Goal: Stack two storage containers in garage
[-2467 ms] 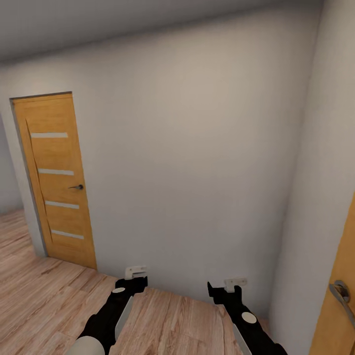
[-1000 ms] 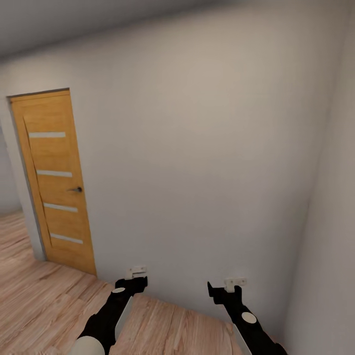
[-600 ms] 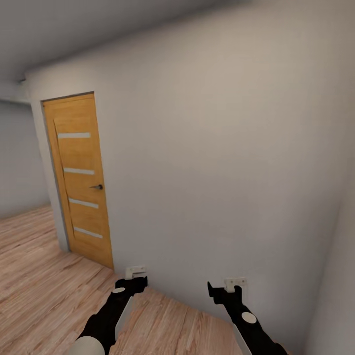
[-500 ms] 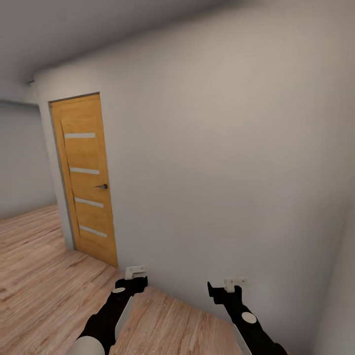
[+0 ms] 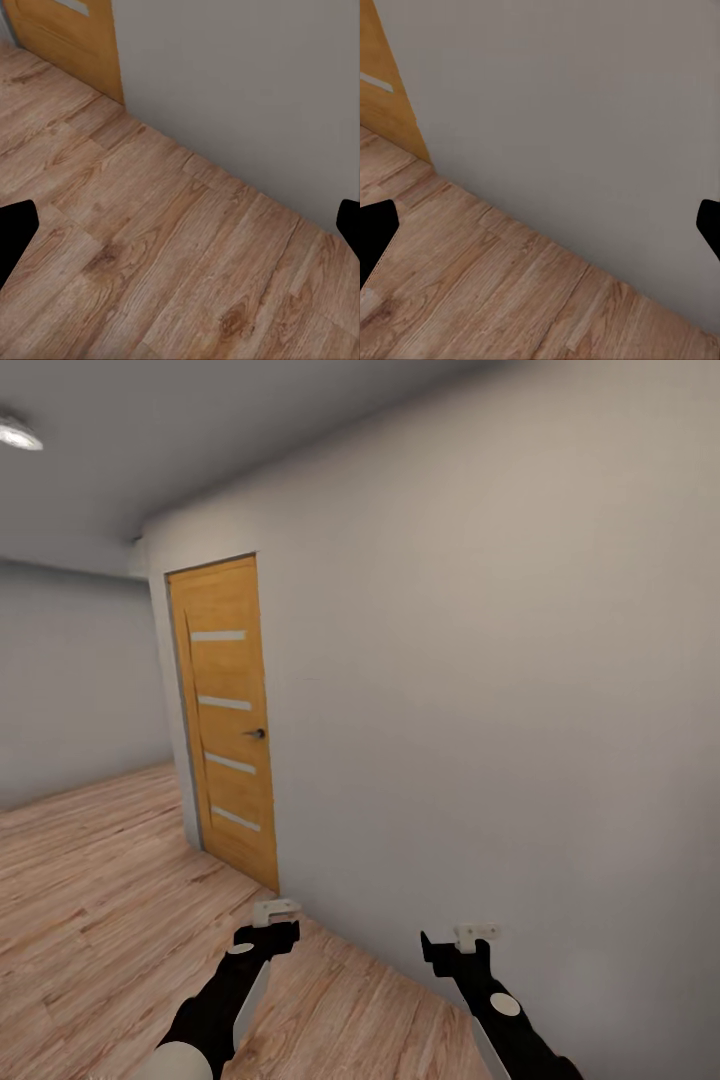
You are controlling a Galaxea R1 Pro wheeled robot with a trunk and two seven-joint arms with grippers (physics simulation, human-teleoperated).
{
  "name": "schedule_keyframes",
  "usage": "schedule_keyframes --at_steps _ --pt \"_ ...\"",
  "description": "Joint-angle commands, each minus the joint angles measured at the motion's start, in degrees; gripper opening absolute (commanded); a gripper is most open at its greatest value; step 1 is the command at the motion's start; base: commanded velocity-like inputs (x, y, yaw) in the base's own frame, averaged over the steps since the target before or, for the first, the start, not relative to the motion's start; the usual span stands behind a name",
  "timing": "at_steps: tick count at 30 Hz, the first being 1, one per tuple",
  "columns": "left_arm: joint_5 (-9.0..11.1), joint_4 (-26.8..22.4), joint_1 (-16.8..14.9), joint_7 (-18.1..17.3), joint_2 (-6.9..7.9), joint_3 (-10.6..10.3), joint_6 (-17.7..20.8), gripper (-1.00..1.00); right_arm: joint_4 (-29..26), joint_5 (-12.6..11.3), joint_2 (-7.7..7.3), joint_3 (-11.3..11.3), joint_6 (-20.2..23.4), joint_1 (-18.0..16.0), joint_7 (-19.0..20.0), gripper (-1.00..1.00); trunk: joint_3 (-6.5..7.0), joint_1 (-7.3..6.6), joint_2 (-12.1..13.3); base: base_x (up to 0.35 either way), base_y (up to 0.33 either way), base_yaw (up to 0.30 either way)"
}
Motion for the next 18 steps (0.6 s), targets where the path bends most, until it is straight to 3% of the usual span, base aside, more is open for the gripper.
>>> schedule_keyframes --at_steps 1,7,18 --pt "-0.2 -0.1 0.0 0.0 -0.06 0.2 0.3 1.0 0.0 -0.6 -0.04 0.2 -0.1 0.0 -0.3 1.0 -0.03 0.02 0.0 0.0 0.0 0.16" --pt "-0.2 -0.1 0.0 -0.1 -0.08 0.1 0.3 1.0 0.0 -0.6 -0.03 0.2 -0.1 0.0 -0.3 1.0 -0.03 0.02 0.0 0.039 0.0 0.044" --pt "-0.2 0.4 0.0 -0.2 -0.08 0.1 0.3 1.0 0.0 -0.6 -0.04 0.2 -0.1 0.0 -0.3 1.0 -0.03 0.02 0.0 0.303 0.0 0.001"
